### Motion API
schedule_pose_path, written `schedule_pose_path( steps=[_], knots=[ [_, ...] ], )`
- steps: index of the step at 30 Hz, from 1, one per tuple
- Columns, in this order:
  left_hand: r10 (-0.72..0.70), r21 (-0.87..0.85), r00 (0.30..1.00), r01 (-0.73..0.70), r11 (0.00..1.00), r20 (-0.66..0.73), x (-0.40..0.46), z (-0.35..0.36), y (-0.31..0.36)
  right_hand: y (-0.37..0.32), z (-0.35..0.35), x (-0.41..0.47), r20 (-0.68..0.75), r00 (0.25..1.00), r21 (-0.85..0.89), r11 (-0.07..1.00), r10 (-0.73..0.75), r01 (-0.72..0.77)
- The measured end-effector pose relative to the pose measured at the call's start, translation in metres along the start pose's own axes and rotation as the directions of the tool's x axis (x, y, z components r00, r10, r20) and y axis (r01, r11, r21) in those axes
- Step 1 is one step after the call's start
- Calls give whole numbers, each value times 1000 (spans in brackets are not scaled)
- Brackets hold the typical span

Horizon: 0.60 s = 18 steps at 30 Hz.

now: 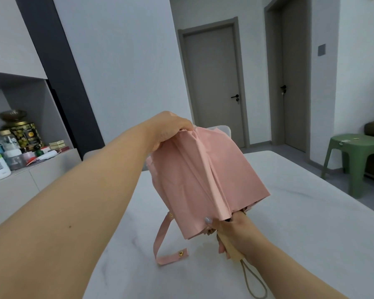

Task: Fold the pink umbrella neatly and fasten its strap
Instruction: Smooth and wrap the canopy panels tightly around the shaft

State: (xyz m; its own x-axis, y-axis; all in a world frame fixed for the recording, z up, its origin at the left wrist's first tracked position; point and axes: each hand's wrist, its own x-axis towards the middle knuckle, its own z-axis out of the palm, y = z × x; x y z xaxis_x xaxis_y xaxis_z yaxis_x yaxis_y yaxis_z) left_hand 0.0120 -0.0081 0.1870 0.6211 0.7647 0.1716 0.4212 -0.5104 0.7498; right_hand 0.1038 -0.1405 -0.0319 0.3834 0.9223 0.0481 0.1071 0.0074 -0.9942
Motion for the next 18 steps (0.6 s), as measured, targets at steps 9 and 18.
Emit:
schedule_pose_path(
  steps=[9,18],
  knots=[
    [-46,-149,992,64,987,117,-2,-2,-2,1,1,1,0,1000,-20,1000,-16,16],
    [37,-436,989,30,899,145,0,-11,-5,-2,0,1,2,999,-35,998,45,-45]
  ],
)
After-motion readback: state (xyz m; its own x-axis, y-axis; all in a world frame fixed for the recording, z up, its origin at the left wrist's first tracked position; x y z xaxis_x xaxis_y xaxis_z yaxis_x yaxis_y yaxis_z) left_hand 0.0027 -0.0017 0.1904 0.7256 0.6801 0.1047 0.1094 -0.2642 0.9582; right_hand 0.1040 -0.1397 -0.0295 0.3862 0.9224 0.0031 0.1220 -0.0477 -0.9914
